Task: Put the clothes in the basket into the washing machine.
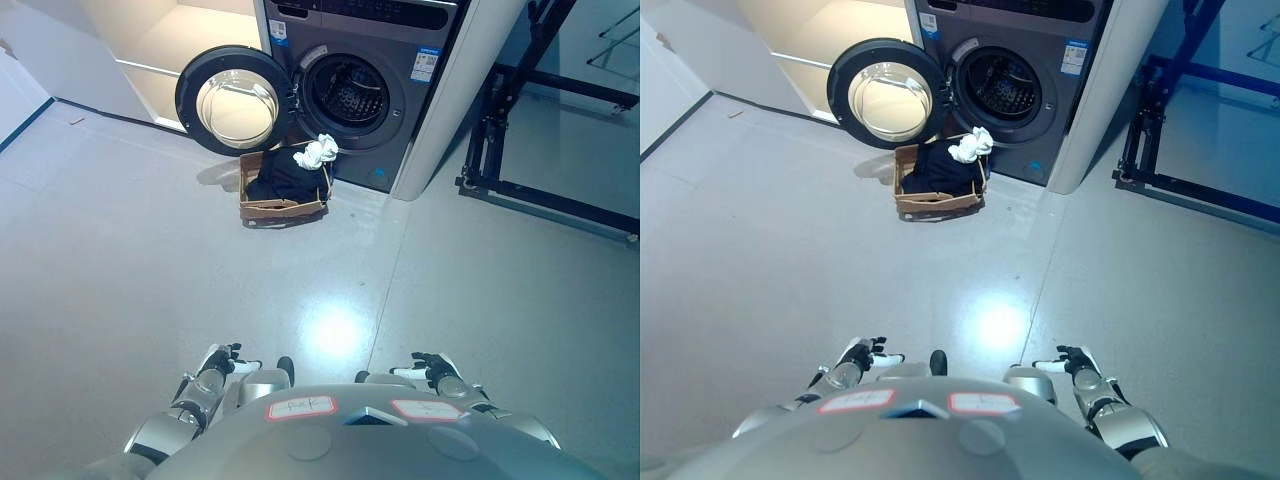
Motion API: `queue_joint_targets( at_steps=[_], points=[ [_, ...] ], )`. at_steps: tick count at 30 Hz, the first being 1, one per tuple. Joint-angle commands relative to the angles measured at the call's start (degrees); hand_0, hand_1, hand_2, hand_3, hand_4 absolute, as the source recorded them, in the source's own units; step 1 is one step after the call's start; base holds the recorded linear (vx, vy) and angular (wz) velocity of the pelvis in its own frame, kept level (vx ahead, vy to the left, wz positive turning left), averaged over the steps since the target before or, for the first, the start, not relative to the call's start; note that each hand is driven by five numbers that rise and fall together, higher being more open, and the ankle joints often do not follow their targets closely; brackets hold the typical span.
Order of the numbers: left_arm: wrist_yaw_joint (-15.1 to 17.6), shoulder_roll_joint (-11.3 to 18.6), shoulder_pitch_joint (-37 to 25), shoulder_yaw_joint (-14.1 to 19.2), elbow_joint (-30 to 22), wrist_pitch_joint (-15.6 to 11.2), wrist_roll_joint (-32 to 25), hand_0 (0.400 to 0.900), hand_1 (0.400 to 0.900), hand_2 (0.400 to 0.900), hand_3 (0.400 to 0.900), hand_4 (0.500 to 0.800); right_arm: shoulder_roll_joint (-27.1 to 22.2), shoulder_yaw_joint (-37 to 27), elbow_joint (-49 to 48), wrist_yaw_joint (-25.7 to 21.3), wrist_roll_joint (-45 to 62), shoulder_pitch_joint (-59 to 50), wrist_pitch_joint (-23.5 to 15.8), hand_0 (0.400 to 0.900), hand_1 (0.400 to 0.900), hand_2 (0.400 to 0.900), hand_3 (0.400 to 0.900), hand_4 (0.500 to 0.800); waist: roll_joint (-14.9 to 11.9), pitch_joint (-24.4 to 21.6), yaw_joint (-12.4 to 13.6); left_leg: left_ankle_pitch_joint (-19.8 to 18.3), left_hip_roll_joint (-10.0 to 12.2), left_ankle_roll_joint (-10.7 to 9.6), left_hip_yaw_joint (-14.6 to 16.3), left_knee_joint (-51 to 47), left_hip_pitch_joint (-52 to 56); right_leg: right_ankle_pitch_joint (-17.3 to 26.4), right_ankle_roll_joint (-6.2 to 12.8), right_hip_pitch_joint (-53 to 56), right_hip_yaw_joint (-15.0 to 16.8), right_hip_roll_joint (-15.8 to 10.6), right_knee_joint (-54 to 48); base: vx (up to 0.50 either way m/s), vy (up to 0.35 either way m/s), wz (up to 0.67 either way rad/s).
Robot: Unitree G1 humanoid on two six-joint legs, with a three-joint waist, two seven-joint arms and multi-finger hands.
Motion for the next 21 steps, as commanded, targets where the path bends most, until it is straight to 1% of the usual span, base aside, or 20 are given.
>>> queue_joint_targets(
  at_steps=[1,5,13,16,18,19,21],
  points=[
    [-0.3,-0.7,-4.6,-1.2,3.0,-0.4,1.3,0.9,0.9,0.9,0.9,0.8,-0.2,0.1,4.1,0.3,-1.3,-3.0,0.3,0.9,0.9,0.9,0.9,0.8,-1.5,0.2,1.2,-3.9,-1.5,0.5,-0.7,0.2,0.4,4.6,3.55,-2.4,0.7,-2.5,0.1,0.0,0.0,0.0],
    [-0.2,-0.8,-4.6,-1.4,2.0,-0.7,0.9,0.9,0.9,0.9,0.9,0.8,-0.5,0.1,4.2,0.2,-1.3,-3.2,0.4,0.9,0.9,0.9,0.9,0.8,-1.3,0.5,1.3,-3.9,-1.5,0.6,-0.9,0.2,0.4,4.6,3.58,-2.4,0.6,-2.6,0.1,0.0,0.003,0.01],
    [0.1,-1.1,-4.7,-1.7,2.2,-0.7,0.7,0.9,0.9,0.9,0.9,0.8,-1.0,-0.4,4.1,-0.2,-1.3,-3.7,0.5,0.9,0.9,0.9,0.9,0.8,-1.0,0.9,1.3,-4.2,-2.0,1.2,-1.0,0.2,0.3,4.8,3.83,-2.8,0.8,-3.1,0.1,0.0,0.02,-0.03],
    [0.3,-1.0,-4.9,-1.6,2.0,-0.8,0.2,0.9,0.9,0.9,0.9,0.8,-1.5,-0.8,4.0,-0.7,-1.2,-4.4,0.6,0.9,0.9,0.9,0.9,0.8,-0.6,1.4,1.4,-4.3,-2.8,2.1,-1.0,0.2,0.0,5.1,4.09,-3.8,1.7,-3.7,1.0,-0.01,0.086,-0.15],
    [0.3,-0.7,-5.5,-1.4,1.4,-0.9,-0.5,0.9,0.9,0.9,0.9,0.8,-2.0,-1.1,4.2,-0.8,-1.4,-5.5,0.9,0.9,0.9,0.9,0.9,0.8,-0.3,2.2,1.6,-4.4,-3.7,3.2,-1.2,0.5,-0.7,4.4,4.26,-6.4,2.7,-4.3,5.2,-0.03,0.121,-0.2],
    [0.3,-0.7,-5.5,-1.4,1.4,-0.9,-0.5,0.9,0.9,0.9,0.9,0.8,-2.0,-1.1,4.3,-0.8,-1.4,-5.5,0.9,0.9,0.9,0.9,0.9,0.8,-0.3,2.2,1.7,-4.4,-3.7,3.2,-1.2,0.6,-0.8,4.3,4.27,-6.6,2.7,-4.3,5.4,-0.02,0.083,-0.12],
    [0.2,-0.1,-6.0,-1.3,1.0,-1.0,-0.7,0.9,0.9,0.9,0.9,0.8,-2.4,-1.2,4.5,-0.8,-1.5,-6.4,0.9,0.9,0.9,0.9,0.9,0.8,0.0,3.2,1.8,-5.0,-4.5,4.4,-1.4,1.9,-1.5,3.2,4.54,-9.7,3.4,-4.5,12.1,-0.02,0.119,-0.11]
  ],
)
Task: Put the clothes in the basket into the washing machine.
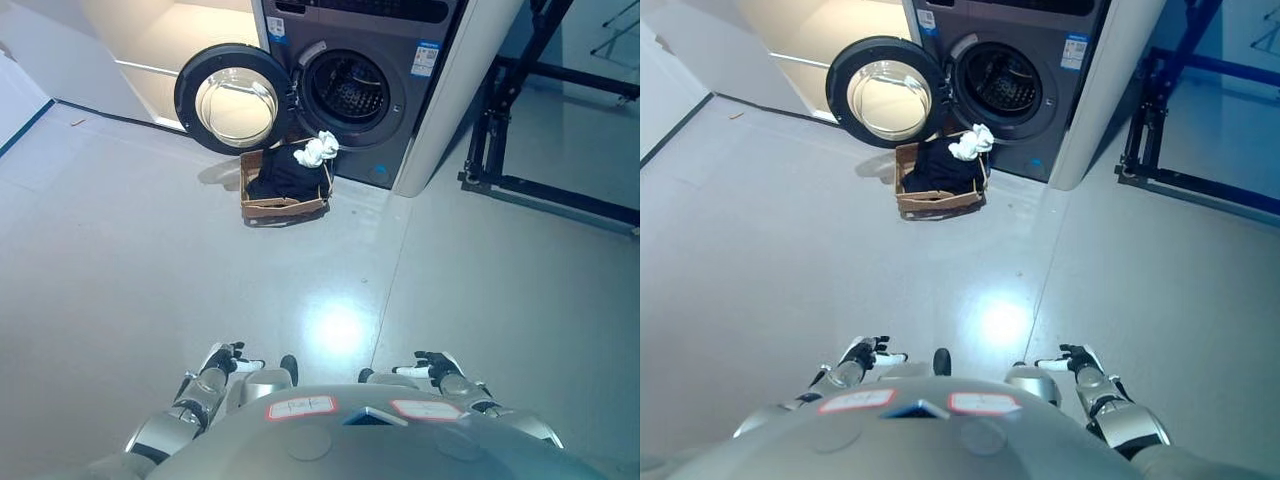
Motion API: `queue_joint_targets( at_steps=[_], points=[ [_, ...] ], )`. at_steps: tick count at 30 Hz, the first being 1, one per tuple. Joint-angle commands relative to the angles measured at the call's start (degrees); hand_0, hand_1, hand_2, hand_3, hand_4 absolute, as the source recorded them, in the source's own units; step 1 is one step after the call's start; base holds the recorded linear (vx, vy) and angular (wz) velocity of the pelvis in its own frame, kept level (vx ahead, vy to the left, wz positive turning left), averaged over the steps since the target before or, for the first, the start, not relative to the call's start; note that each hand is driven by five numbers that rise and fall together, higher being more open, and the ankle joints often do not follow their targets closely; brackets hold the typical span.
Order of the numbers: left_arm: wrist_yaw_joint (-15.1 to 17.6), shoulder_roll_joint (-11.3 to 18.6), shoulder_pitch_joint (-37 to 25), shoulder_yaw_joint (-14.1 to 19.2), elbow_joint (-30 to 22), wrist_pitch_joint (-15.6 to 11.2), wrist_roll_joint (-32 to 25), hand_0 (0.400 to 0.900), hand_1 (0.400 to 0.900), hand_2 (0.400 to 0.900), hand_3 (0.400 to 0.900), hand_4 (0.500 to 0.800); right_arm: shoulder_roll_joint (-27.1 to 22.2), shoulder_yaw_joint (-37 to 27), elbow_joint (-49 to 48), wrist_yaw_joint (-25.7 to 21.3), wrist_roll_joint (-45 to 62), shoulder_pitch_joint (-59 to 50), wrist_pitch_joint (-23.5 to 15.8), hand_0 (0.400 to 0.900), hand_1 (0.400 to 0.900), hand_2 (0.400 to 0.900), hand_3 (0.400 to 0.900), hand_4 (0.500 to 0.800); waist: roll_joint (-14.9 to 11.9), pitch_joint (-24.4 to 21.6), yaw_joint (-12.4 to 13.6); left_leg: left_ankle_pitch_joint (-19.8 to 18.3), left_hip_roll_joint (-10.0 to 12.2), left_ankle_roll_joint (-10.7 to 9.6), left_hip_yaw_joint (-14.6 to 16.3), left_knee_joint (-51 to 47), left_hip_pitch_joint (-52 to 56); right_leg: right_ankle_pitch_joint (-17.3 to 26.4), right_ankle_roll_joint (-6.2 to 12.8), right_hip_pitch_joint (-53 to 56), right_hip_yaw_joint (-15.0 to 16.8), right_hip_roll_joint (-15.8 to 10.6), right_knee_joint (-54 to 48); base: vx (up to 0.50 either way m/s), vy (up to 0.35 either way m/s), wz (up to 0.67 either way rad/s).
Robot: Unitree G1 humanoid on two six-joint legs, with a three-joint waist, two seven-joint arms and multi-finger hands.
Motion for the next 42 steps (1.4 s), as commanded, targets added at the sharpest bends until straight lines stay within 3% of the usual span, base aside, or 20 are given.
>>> queue_joint_targets(
  at_steps=[1,2,4,7,10,11,14,19,20,21,22,23,25,28,29,32,37,39,41,42],
  points=[
    [0.6,0.4,-5.6,-0.4,1.5,-0.9,-0.6,0.9,0.9,0.9,0.9,0.8,-1.4,-1.3,3.5,-0.7,-1.4,-4.2,0.3,0.9,0.9,0.9,0.9,0.8,-1.2,3.3,1.7,-5.2,-4.0,4.2,-2.2,1.9,0.3,3.7,4.28,-7.9,2.2,-3.9,13.4,0.0,0.222,0.02],
    [0.7,0.4,-5.8,0.1,1.6,-1.0,-0.8,0.9,0.9,0.9,0.9,0.8,-2.0,-2.2,4.3,-1.4,-1.8,-4.4,0.3,0.9,0.9,0.9,0.9,0.8,-0.4,5.0,1.0,-5.7,-4.6,5.4,-3.0,2.9,1.0,8.1,4.51,-12.0,3.1,-4.3,23.4,0.0,0.166,0.05],
    [1.2,0.9,-6.4,0.6,1.2,-0.9,-1.6,0.9,0.9,0.9,0.9,0.8,-2.6,-3.2,3.6,-2.4,-0.9,-5.2,-0.2,0.9,0.9,0.9,0.9,0.8,0.6,7.1,0.1,-6.0,-4.3,6.0,-3.9,4.0,1.4,10.0,4.18,-16.1,3.6,-2.9,31.7,0.0,0.161,0.15],
    [1.3,1.0,-6.6,0.8,1.3,-1.0,-2.1,0.9,0.9,0.9,0.9,0.8,-2.9,-4.1,3.3,-3.1,-0.2,-5.5,-0.4,0.9,0.9,0.9,0.9,0.8,1.0,7.8,-0.4,-6.6,-4.2,6.0,-4.7,4.1,2.3,9.5,3.73,-19.0,2.5,-2.9,33.1,0.19,0.069,0.24],
    [1.2,0.8,-7.4,0.1,1.7,-1.5,-2.0,0.9,0.9,0.9,0.9,0.8,-3.3,-4.5,3.3,-3.2,-0.5,-5.5,-0.2,0.9,0.9,0.9,0.9,0.8,0.3,7.4,-1.8,-8.5,-4.9,5.1,-6.7,2.3,6.1,9.2,3.4,-20.8,-0.5,-3.9,20.8,0.33,-0.079,0.37],
    [1.4,0.9,-7.9,0.0,2.0,-1.6,-2.0,0.9,0.9,0.9,0.9,0.8,-3.2,-4.9,3.1,-3.2,-0.6,-5.5,-0.1,0.9,0.9,0.9,0.9,0.8,-0.7,7.0,-2.6,-9.7,-5.2,4.3,-7.7,0.9,8.3,11.5,4.13,-21.7,-0.6,-4.5,11.1,0.39,-0.136,0.35],
    [1.5,0.8,-8.6,-0.2,2.2,-1.9,-1.9,0.9,0.9,0.9,0.9,0.8,-3.0,-5.3,3.7,-3.1,-0.8,-5.4,0.3,0.9,0.9,0.9,0.9,0.8,-0.4,6.8,-3.8,-11.8,-3.9,3.3,-8.8,0.0,11.3,15.1,4.78,-22.4,-0.3,-4.3,2.3,0.4,-0.151,0.34],
    [1.3,0.5,-8.0,0.2,2.0,-1.9,-2.2,0.9,0.9,0.9,0.9,0.8,-3.4,-6.6,4.0,-2.8,-0.2,-4.1,0.1,0.9,0.9,0.9,0.9,0.8,-0.3,4.1,-5.2,-13.5,0.1,1.4,-10.6,1.8,16.1,15.8,3.45,-22.5,2.4,-1.3,3.9,0.44,-0.252,0.4],
    [1.1,0.0,-7.5,0.5,1.9,-1.8,-2.5,0.9,0.9,0.9,0.9,0.8,-3.5,-6.0,4.2,-2.5,-0.7,-4.0,0.0,0.9,0.9,0.9,0.9,0.8,0.2,3.4,-4.7,-7.7,2.0,-0.4,-10.5,12.0,13.1,14.7,1.6,-19.0,2.5,1.5,3.6,0.25,-0.192,0.14],
    [1.1,0.0,-7.5,0.5,1.9,-1.8,-2.5,0.9,0.9,0.9,0.9,0.8,-3.5,-6.0,4.2,-2.5,-0.7,-4.0,0.0,0.9,0.9,0.9,0.9,0.8,-0.1,3.3,-4.8,-7.5,1.7,-0.4,-10.6,11.9,12.9,14.7,1.63,-19.2,2.5,1.2,3.6,0.43,-0.401,0.12],
    [1.1,-0.1,-7.4,0.8,1.2,-1.7,-3.2,0.9,0.9,0.9,0.9,0.8,-3.9,-5.5,3.8,-2.5,-0.6,-4.1,0.1,0.9,0.9,0.9,0.9,0.8,-1.6,4.2,-3.3,-0.7,0.3,-0.9,-10.1,27.4,4.8,12.9,-0.38,-14.6,2.5,1.3,2.6,0.18,-0.209,0.04],
    [1.1,-0.1,-7.4,0.8,1.2,-1.7,-3.2,0.9,0.9,0.9,0.9,0.8,-3.9,-5.6,3.8,-2.5,-0.6,-4.1,0.1,0.9,0.9,0.9,0.9,0.8,-1.5,4.1,-3.4,-1.0,0.4,-0.9,-10.3,28.1,4.3,12.9,-0.37,-14.7,2.3,1.4,2.6,0.29,-0.357,0.1],
    [1.2,-0.4,-7.9,0.9,0.1,-1.5,-4.1,0.9,0.9,0.9,0.9,0.8,-4.8,-5.0,3.0,-2.9,0.6,-5.3,0.4,0.9,0.9,0.9,0.9,0.8,-4.4,7.1,-0.9,3.1,-1.8,-0.8,-7.7,47.9,-5.8,10.0,-3.0,-9.3,2.9,0.8,1.9,0.29,-0.412,-0.05],
    [1.3,-0.5,-7.4,1.0,0.4,-1.6,-4.7,0.9,0.9,0.9,0.9,0.8,-5.0,-4.6,2.4,-3.3,1.5,-6.3,0.5,0.9,0.9,0.9,0.9,0.8,-5.3,7.7,1.1,3.0,-1.1,-0.6,-4.7,53.0,-13.0,8.1,-3.87,-6.8,3.0,1.2,2.0,0.31,-0.248,-0.38],
    [1.5,-0.1,-6.6,1.4,0.6,-1.8,-5.0,0.9,0.9,0.9,0.9,0.8,-4.8,-3.9,1.3,-3.5,2.3,-6.6,-0.1,0.9,0.9,0.9,0.9,0.8,-5.1,8.0,3.2,1.6,-1.3,0.0,-1.7,47.2,-18.6,5.7,-4.04,-3.8,4.0,2.7,2.3,0.28,-0.096,-0.41],
    [2.1,0.6,-6.4,1.7,1.2,-1.7,-5.5,0.9,0.9,0.9,0.9,0.8,-4.0,-2.7,0.4,-3.6,3.4,-6.5,-0.7,0.9,0.9,0.9,0.9,0.8,-5.2,7.8,4.4,3.4,0.3,-0.3,0.9,38.3,-22.4,3.4,-3.71,-1.1,4.7,3.8,1.8,0.39,-0.087,-0.35],
    [2.7,1.2,-5.6,3.1,2.7,-1.6,-6.0,0.9,0.9,0.9,0.9,0.8,-3.2,-0.6,-0.7,-4.1,3.8,-6.7,-1.8,0.9,0.9,0.9,0.9,0.8,-2.7,6.7,7.4,8.5,0.3,-0.5,2.9,1.5,-22.6,-2.0,-1.59,7.3,8.7,6.5,-0.7,0.56,0.021,-0.49],
    [3.0,1.4,-5.3,3.8,3.1,-1.4,-6.3,0.9,0.9,0.9,0.9,0.8,-2.9,0.1,-1.3,-4.2,4.2,-7.4,-1.8,0.9,0.9,0.9,0.9,0.8,-2.5,5.8,7.7,8.2,2.0,-1.2,6.0,0.0,-26.5,-4.0,-1.03,9.6,10.2,6.2,-0.4,0.53,0.061,-0.5],
    [3.0,1.7,-4.6,4.1,3.0,-1.3,-6.0,0.9,0.9,0.9,0.9,0.8,-2.5,0.8,-2.5,-3.7,4.2,-7.6,-2.0,0.9,0.9,0.9,0.9,0.8,-2.3,4.3,8.2,9.9,2.7,-0.5,10.6,0.0,-25.7,-6.2,-0.72,12.3,11.4,6.2,0.6,0.6,0.123,-0.6],
    [2.9,2.0,-4.5,4.5,2.9,-1.3,-6.1,0.9,0.9,0.9,0.9,0.8,-2.3,1.0,-2.9,-3.5,4.4,-7.9,-2.0,0.9,0.9,0.9,0.9,0.8,-2.7,3.6,8.9,10.5,3.1,0.0,10.9,0.0,-25.1,-7.1,-0.45,13.0,12.2,5.7,1.3,0.58,0.148,-0.68]
  ],
)
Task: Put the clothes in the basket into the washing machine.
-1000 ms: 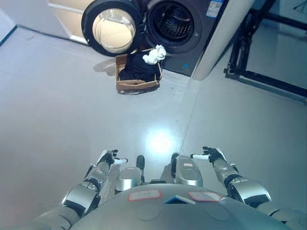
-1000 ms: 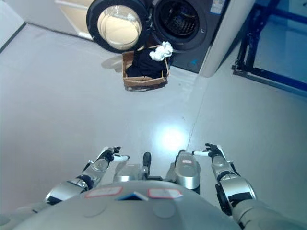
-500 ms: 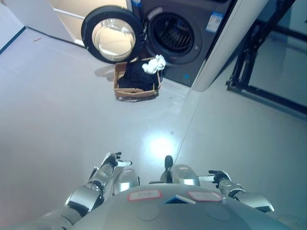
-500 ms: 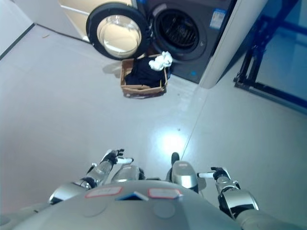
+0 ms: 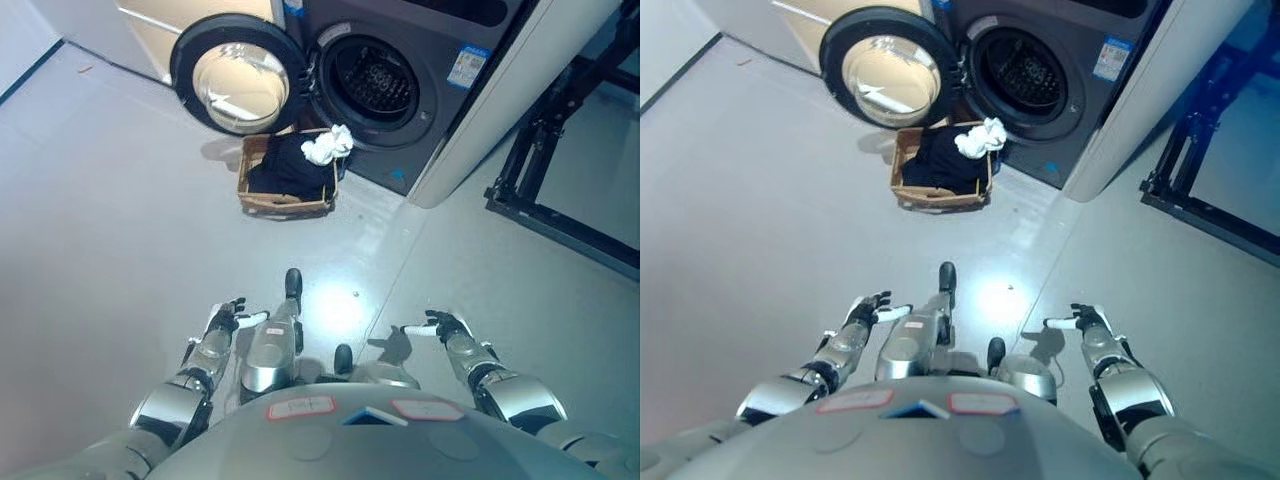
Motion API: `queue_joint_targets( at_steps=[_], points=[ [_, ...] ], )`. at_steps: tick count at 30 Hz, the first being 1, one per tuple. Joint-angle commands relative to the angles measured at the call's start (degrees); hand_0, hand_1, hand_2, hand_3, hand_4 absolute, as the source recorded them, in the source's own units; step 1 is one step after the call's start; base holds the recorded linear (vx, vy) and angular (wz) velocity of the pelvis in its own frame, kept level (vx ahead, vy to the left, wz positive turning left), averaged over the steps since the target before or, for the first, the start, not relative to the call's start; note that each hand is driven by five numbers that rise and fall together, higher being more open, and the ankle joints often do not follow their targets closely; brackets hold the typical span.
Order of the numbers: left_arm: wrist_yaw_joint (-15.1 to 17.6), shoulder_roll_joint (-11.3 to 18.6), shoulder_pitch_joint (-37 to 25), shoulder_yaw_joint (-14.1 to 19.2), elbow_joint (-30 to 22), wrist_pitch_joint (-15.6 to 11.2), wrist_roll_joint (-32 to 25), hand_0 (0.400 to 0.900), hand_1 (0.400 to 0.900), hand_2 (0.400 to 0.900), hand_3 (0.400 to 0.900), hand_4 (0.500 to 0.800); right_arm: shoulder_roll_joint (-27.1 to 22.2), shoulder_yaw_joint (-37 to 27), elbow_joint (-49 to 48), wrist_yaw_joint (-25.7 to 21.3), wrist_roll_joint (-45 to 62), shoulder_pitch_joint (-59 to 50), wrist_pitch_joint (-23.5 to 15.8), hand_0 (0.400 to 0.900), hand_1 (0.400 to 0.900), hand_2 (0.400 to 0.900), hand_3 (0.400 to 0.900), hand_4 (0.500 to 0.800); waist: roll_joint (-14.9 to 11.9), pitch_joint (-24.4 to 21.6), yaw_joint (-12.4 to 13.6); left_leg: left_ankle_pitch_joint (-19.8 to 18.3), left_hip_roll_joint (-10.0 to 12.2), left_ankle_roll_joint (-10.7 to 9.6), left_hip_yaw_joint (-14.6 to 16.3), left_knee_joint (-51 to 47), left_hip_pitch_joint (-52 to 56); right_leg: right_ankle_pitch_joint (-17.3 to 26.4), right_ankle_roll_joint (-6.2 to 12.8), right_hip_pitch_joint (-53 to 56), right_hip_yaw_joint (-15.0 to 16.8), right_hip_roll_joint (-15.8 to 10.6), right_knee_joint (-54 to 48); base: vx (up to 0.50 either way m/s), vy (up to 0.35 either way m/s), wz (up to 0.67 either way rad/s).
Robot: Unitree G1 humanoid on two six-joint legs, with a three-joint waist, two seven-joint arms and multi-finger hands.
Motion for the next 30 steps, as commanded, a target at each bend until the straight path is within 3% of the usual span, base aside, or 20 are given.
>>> queue_joint_targets(
  at_steps=[1,2,3,4,5,7,9,11,14,17,21,22,27,30],
  points=[
    [1.0,2.9,3.1,-0.8,2.2,1.1,0.9,0.9,0.9,0.9,0.9,0.8,-0.3,1.8,-3.3,-1.0,1.3,0.0,-1.5,0.9,0.9,0.9,0.9,0.8,-2.2,-4.9,1.6,6.1,-0.5,4.6,1.3,-0.1,-5.4,-2.4,9.5,5.3,2.7,-3.6,5.0,0.55,0.16,-0.47],
    [1.0,3.2,3.1,-0.8,2.4,1.0,0.7,0.9,0.9,0.9,0.9,0.8,0.2,1.9,-3.4,-0.9,1.4,0.3,-1.7,0.9,0.9,0.9,0.9,0.8,-3.1,-6.0,1.8,7.3,-1.3,4.6,0.7,-0.1,-4.8,-1.7,10.13,5.0,2.7,-4.3,7.9,0.57,0.177,-0.08],
    [1.0,3.4,2.7,-1.1,2.3,0.8,0.9,0.9,0.9,0.9,0.9,0.8,0.6,1.7,-3.6,-0.5,1.6,0.5,-1.9,0.9,0.9,0.9,0.9,0.8,-4.6,-6.8,1.6,7.2,-2.9,5.4,0.9,-0.1,-3.5,2.3,11.73,4.8,2.6,-5.5,12.2,0.53,0.163,0.04],
    [0.9,3.6,2.4,-1.4,2.0,1.0,1.0,0.9,0.9,0.9,0.9,0.8,0.8,1.6,-3.8,-0.4,1.7,0.9,-1.9,0.9,0.9,0.9,0.9,0.8,-5.0,-6.9,1.7,6.9,-3.4,5.8,0.8,-0.1,-1.8,6.5,13.43,3.3,2.1,-6.0,16.4,0.5,0.16,0.24],
    [0.8,4.0,2.0,-1.6,1.4,0.8,1.0,0.9,0.9,0.9,0.9,0.8,0.8,1.5,-4.2,-0.2,1.5,1.2,-2.2,0.9,0.9,0.9,0.9,0.8,-5.7,-6.8,1.2,5.7,-4.9,6.7,0.5,-0.1,0.4,13.3,15.54,1.0,1.8,-6.6,23.6,0.39,0.136,0.27],
    [1.1,4.7,1.0,-1.9,-0.7,0.7,0.6,0.9,0.9,0.9,0.9,0.8,0.8,2.0,-4.9,0.0,1.0,1.2,-2.2,0.9,0.9,0.9,0.9,0.8,-5.3,-5.7,0.4,2.7,-5.6,8.3,-0.3,0.0,5.2,22.5,16.74,-3.5,-0.4,-6.5,36.0,0.42,0.201,0.42],
    [1.3,5.2,-0.7,-2.6,-1.5,0.9,0.7,0.9,0.9,0.9,0.9,0.8,0.9,2.4,-5.9,0.1,0.4,0.5,-2.1,0.9,0.9,0.9,0.9,0.8,-2.8,-3.9,-1.1,0.6,-4.1,9.2,-1.7,-0.1,9.8,23.7,16.23,-11.0,-3.4,-4.5,46.2,0.38,0.25,0.49],
    [1.2,5.5,-1.7,-3.5,-1.4,1.2,1.4,0.9,0.9,0.9,0.9,0.8,0.8,3.4,-6.7,0.2,-0.8,-0.2,-1.9,0.9,0.9,0.9,0.9,0.8,-1.7,-2.1,-2.6,-1.0,-4.4,9.9,-3.7,-0.1,13.8,19.5,14.98,-17.4,-8.3,-7.0,52.2,0.36,0.173,0.67],
    [1.1,6.2,-3.0,-4.3,-1.6,0.9,1.8,0.9,0.9,0.9,0.9,0.8,-0.1,3.9,-8.3,0.3,-1.6,-0.8,-2.0,0.9,0.9,0.9,0.9,0.8,-1.6,-1.2,-4.4,-2.6,-5.2,9.5,-7.7,-0.1,17.6,15.3,13.16,-21.9,-12.1,-11.8,42.7,0.41,-0.001,0.84],
    [1.1,6.3,-3.6,-4.8,-1.1,0.5,2.1,0.9,0.9,0.9,0.9,0.8,-0.4,3.1,-8.2,0.4,-1.3,-0.3,-1.7,0.9,0.9,0.9,0.9,0.8,-3.7,-1.5,-5.6,-5.0,-6.6,8.1,-11.1,-0.1,19.3,16.2,13.57,-22.3,-10.2,-13.3,24.6,0.35,-0.154,0.75],
    [1.2,6.4,-2.2,-3.0,0.6,0.5,2.3,0.9,0.9,0.9,0.9,0.8,0.1,1.6,-7.0,1.1,-1.1,1.2,-1.3,0.9,0.9,0.9,0.9,0.8,-6.5,-2.1,-5.3,-7.9,-6.9,6.3,-12.4,-0.1,21.4,17.7,15.46,-17.2,-15.4,-15.5,7.2,0.25,-0.152,0.49],
    [1.0,6.5,-1.8,-2.8,1.3,0.5,2.3,0.9,0.9,0.9,0.9,0.8,0.3,1.7,-6.8,1.6,-1.1,1.4,-1.3,0.9,0.9,0.9,0.9,0.8,-7.2,-2.4,-5.6,-8.0,-7.0,6.2,-13.3,-0.1,21.2,17.6,15.12,-17.2,-11.6,-14.8,6.5,0.19,-0.139,0.49],
    [0.0,5.1,1.0,-1.8,3.3,0.8,3.1,0.9,0.9,0.9,0.9,0.8,0.0,1.0,-6.5,2.9,-0.4,1.5,-1.7,0.9,0.9,0.9,0.9,0.8,-8.2,-4.1,-4.1,-8.7,-6.3,5.7,-13.4,-0.1,21.6,17.1,15.52,-14.1,-13.4,-14.8,4.8,0.13,-0.096,0.11],
    [-0.4,4.8,1.2,-2.2,3.1,0.8,3.8,0.9,0.9,0.9,0.9,0.8,-0.9,3.8,-7.8,3.3,-2.9,0.0,-2.2,0.9,0.9,0.9,0.9,0.8,-8.1,-4.4,-3.7,-8.7,-5.9,5.2,-14.2,-0.1,21.2,16.1,15.03,-13.3,-14.4,-14.2,4.3,0.08,-0.085,0.19]
  ],
)
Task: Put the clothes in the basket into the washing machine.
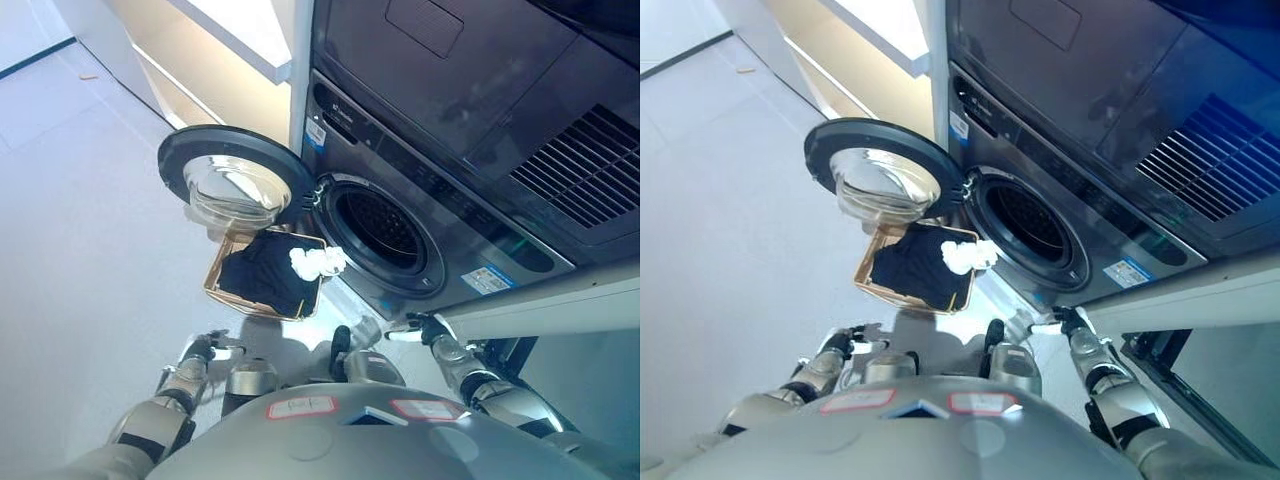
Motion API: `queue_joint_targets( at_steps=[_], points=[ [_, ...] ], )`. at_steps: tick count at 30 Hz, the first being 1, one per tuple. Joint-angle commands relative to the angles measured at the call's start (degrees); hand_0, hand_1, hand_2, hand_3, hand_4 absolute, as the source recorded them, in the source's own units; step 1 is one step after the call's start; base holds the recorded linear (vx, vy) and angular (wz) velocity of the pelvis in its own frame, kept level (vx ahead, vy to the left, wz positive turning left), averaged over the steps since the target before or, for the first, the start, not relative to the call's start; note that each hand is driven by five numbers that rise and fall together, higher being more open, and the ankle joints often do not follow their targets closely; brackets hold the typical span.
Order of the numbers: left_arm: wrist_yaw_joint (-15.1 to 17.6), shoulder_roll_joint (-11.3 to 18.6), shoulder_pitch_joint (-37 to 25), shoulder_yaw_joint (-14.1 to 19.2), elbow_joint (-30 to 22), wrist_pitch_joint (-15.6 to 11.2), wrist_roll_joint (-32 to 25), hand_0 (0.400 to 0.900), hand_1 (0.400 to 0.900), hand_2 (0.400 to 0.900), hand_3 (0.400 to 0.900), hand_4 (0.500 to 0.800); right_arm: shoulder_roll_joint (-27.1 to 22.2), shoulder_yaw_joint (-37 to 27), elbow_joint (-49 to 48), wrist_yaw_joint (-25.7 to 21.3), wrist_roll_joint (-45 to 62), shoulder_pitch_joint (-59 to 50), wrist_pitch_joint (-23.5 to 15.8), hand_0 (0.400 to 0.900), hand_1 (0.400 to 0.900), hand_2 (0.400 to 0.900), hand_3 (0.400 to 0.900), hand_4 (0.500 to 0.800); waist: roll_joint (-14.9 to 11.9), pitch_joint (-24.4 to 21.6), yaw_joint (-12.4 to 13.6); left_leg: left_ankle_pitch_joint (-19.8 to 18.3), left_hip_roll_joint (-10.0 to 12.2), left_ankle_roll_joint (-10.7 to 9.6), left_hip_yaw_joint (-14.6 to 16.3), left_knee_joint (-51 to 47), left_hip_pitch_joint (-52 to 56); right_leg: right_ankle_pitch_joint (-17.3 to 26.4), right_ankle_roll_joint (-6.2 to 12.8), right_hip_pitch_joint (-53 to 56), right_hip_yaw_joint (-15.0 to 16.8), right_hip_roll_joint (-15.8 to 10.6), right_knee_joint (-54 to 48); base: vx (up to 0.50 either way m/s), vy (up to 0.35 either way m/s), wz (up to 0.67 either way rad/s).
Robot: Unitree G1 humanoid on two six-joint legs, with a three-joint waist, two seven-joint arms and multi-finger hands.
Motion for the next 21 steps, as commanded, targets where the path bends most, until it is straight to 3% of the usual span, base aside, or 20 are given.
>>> queue_joint_targets(
  at_steps=[1,7,12,21],
  points=[
    [0.6,2.2,-4.4,0.6,1.7,-1.7,2.5,0.9,0.9,0.9,0.9,0.8,-2.2,3.8,-2.2,0.2,-3.5,-3.8,-2.2,0.9,0.9,0.9,0.9,0.8,-1.0,-0.6,0.5,4.8,-4.4,2.2,-2.3,-2.9,-6.0,0.4,6.49,2.1,-1.1,-5.7,1.9,0.07,-0.114,0.17],
    [0.8,3.1,-3.8,0.4,-0.6,-2.4,2.9,0.9,0.9,0.9,0.9,0.8,-6.5,10.4,-10.5,1.1,-10.1,-8.0,-3.3,0.9,0.9,0.9,0.9,0.8,-1.0,0.5,1.0,4.8,-2.9,1.0,-2.7,-2.9,-7.4,-0.5,6.29,1.7,-2.6,-5.1,1.4,0.04,-0.085,0.12],
    [1.7,3.1,-4.2,-0.4,-1.9,-3.1,0.9,0.9,0.9,0.9,0.9,0.8,-7.5,11.1,-13.6,1.5,-6.5,-11.8,-4.3,0.9,0.9,0.9,0.9,0.8,0.0,4.4,1.6,6.0,-1.7,0.5,-3.2,-2.9,-10.9,-1.7,5.78,-2.2,-3.5,-5.0,3.5,-0.08,-0.056,0.14],
    [6.0,4.6,-14.5,-4.3,-8.4,-4.0,-6.4,0.9,0.9,0.9,0.9,0.8,-9.1,13.9,-13.9,-4.6,0.4,-26.9,-4.7,0.9,0.9,0.9,0.9,0.8,0.9,14.8,3.4,9.4,-2.0,-1.5,-6.8,7.6,-34.3,-3.4,4.07,-20.3,-8.3,-6.4,12.5,-0.24,-0.09,0.45]
  ],
)
